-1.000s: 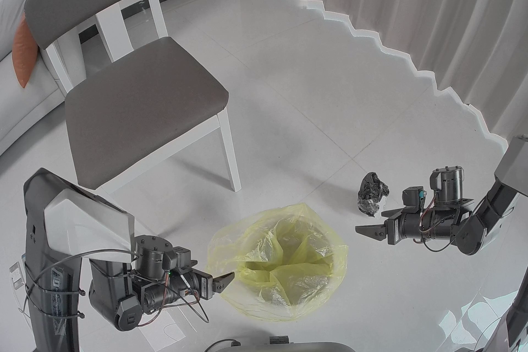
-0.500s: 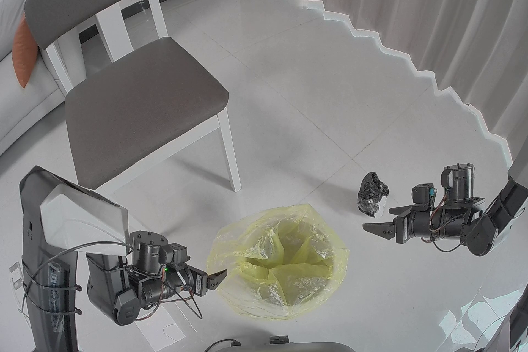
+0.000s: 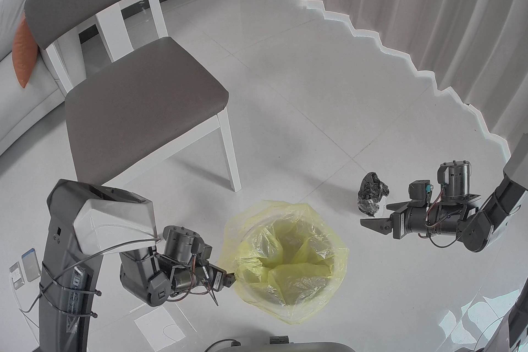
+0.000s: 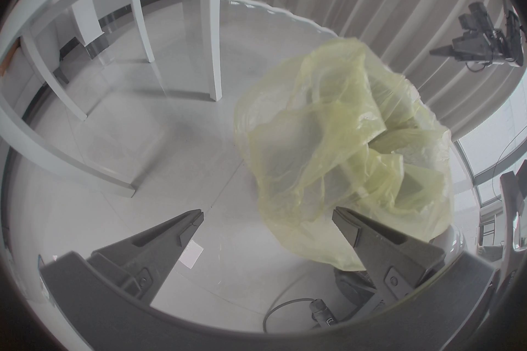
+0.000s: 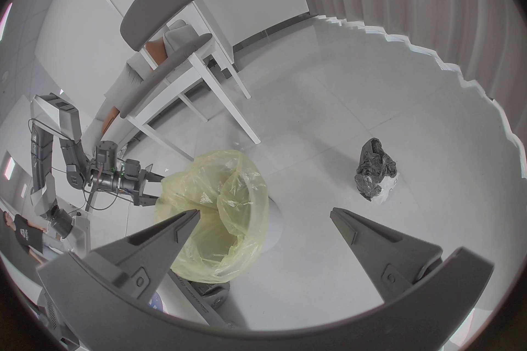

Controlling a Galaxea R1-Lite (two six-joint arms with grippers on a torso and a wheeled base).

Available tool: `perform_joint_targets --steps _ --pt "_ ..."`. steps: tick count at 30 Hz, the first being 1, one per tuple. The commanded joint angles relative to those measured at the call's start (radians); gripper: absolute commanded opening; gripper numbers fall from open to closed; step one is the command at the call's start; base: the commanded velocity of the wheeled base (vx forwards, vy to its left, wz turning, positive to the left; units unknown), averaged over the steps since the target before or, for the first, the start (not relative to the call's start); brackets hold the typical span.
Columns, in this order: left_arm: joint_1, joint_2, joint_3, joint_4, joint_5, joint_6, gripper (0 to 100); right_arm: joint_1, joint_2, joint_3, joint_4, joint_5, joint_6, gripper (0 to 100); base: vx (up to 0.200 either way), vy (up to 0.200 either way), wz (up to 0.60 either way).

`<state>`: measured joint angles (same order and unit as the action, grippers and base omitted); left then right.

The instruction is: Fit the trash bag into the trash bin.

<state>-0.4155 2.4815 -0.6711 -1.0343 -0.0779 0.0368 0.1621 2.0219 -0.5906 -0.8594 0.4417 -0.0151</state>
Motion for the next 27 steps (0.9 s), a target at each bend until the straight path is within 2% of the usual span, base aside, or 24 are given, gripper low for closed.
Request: perform_joint_targets --steps 1,5,8,12,13,15,16,17,20,23,27 --pt "-0.046 0.014 -0.116 0.089 0.007 0.003 100 0.0 0.05 -0.038 0.0 0.0 0.0 100 0.0 0.0 0.0" --pt "-0.072 0.016 -0.209 0.217 0.02 0.005 100 -0.001 0.063 -0.046 0.0 0.0 0.001 100 0.0 0.0 0.0" --pt "-0.071 0.008 -0.231 0.244 0.026 0.011 100 -0.004 0.061 -0.047 0.0 0.0 0.001 100 0.0 0.0 0.0" --pt "-0.062 -0.052 -0.18 0.238 0.02 0.003 100 -0.015 0.06 -0.049 0.0 0.0 0.001 100 0.0 0.0 0.0" --pt "-0.049 -0.098 -0.117 0.226 0.009 -0.002 100 -0.018 0.055 -0.049 0.0 0.0 0.001 100 0.0 0.0 0.0" --pt "-0.04 -0.119 -0.078 0.211 0.003 -0.002 100 -0.018 0.055 -0.049 0.0 0.0 0.001 100 0.0 0.0 0.0" --pt "-0.023 -0.15 0.004 0.163 -0.014 -0.002 100 -0.018 0.054 -0.049 0.0 0.0 0.001 100 0.0 0.0 0.0" --pt "-0.02 -0.154 0.018 0.152 -0.017 -0.002 100 -0.018 0.054 -0.051 0.0 0.0 0.001 100 0.0 0.0 0.0" --pt "0.021 -0.181 0.197 -0.027 -0.062 0.002 100 -0.018 0.061 -0.095 0.011 0.0 0.006 100 0.0 0.0 0.0" --pt "0.034 -0.174 0.311 -0.171 -0.077 0.0 100 -0.004 0.07 -0.158 0.085 0.0 0.007 100 0.0 0.0 0.0" --pt "0.044 -0.165 0.403 -0.287 -0.088 -0.002 100 0.034 0.092 -0.239 0.177 0.0 0.009 100 0.0 0.0 0.0"
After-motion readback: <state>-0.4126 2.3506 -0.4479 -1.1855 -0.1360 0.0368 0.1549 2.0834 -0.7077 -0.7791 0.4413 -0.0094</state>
